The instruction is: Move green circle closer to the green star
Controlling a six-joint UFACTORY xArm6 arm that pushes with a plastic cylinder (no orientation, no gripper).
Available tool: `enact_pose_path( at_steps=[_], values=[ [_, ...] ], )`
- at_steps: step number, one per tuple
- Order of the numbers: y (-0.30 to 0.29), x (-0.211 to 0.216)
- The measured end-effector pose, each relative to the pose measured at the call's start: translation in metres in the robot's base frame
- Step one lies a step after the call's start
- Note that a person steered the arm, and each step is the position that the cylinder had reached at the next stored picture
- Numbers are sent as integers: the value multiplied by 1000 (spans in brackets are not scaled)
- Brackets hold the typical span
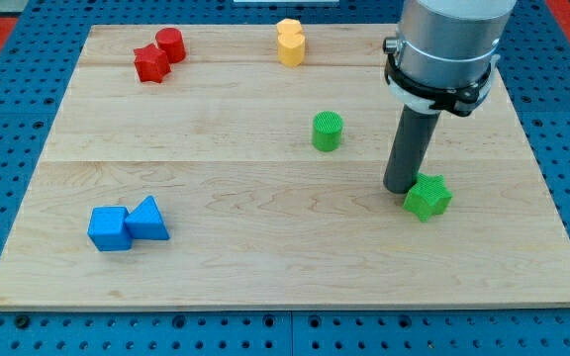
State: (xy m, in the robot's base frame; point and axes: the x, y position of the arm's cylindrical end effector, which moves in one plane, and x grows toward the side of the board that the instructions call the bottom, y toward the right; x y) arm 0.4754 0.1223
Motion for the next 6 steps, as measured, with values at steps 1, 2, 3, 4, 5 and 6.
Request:
enact_pose_path(
  at_steps=[1,2,3,4,5,6],
  values=[
    [3,-13],
    [-6,-40],
    [-10,-79],
    [-35,-106],
    [-80,-108],
    [-88,-104]
  ],
)
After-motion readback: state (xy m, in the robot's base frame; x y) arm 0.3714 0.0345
